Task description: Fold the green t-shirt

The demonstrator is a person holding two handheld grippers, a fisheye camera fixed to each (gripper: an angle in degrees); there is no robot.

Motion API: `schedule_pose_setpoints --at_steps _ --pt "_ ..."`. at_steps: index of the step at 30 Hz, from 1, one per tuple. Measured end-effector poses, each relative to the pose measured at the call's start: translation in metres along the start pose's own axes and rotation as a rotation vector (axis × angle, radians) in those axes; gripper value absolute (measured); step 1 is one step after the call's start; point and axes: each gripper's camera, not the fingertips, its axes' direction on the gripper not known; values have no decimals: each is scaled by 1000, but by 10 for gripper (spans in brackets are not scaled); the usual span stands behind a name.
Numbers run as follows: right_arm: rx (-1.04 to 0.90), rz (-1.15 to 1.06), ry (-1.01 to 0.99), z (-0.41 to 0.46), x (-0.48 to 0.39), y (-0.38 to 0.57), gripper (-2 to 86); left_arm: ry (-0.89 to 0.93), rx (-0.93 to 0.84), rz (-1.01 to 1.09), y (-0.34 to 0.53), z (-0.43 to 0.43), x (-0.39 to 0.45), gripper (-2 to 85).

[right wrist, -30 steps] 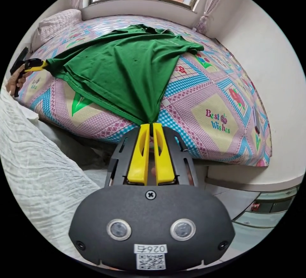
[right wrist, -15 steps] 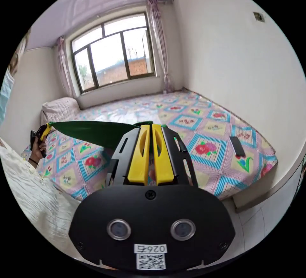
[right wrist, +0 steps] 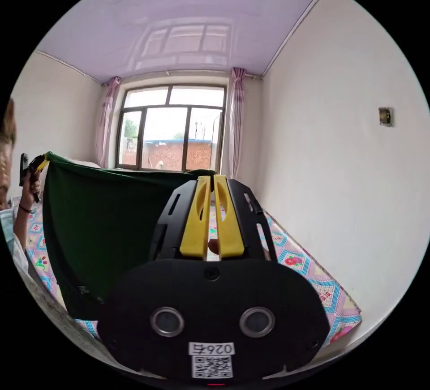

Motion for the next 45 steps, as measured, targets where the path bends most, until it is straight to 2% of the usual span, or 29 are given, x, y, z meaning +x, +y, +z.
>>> schedule_pose_setpoints --at_steps 5,7,9,12,17,20,23,26,30,34,40,45 --pt "-262 -36 60 173 -6 -3 -16 4 -56 -192 -23 109 -141 -1" --pt "-280 8 28 219 -4 -39 -16 93 36 -328 -50 142 -195 -2" --pt "-215 -2 38 225 -8 -81 -16 67 119 -317 -82 148 -200 -2" --pt "-46 -45 92 197 -13 -144 -16 48 184 -171 -144 137 -169 -1" --pt "158 -45 18 130 10 -168 -16 -26 107 56 -167 100 -108 0" --pt "155 -42 -52 114 26 -125 -16 -27 21 81 -115 85 -99 0" --pt "78 -11 -111 111 41 -52 -16 0 -69 8 -25 71 -112 0" --pt "-77 7 -124 122 51 37 -16 -13 -181 -128 84 61 -139 0" --pt "-392 85 -175 162 64 179 -16 -49 -321 -440 255 48 -194 0" --pt "-673 270 -209 194 81 303 -16 -97 -362 -766 403 16 -233 0" --pt "-881 359 -193 196 92 382 -16 -239 -581 -960 512 -17 -238 -1" --pt "-964 393 -157 197 114 405 -15 -279 -661 -1040 551 -41 -240 0"
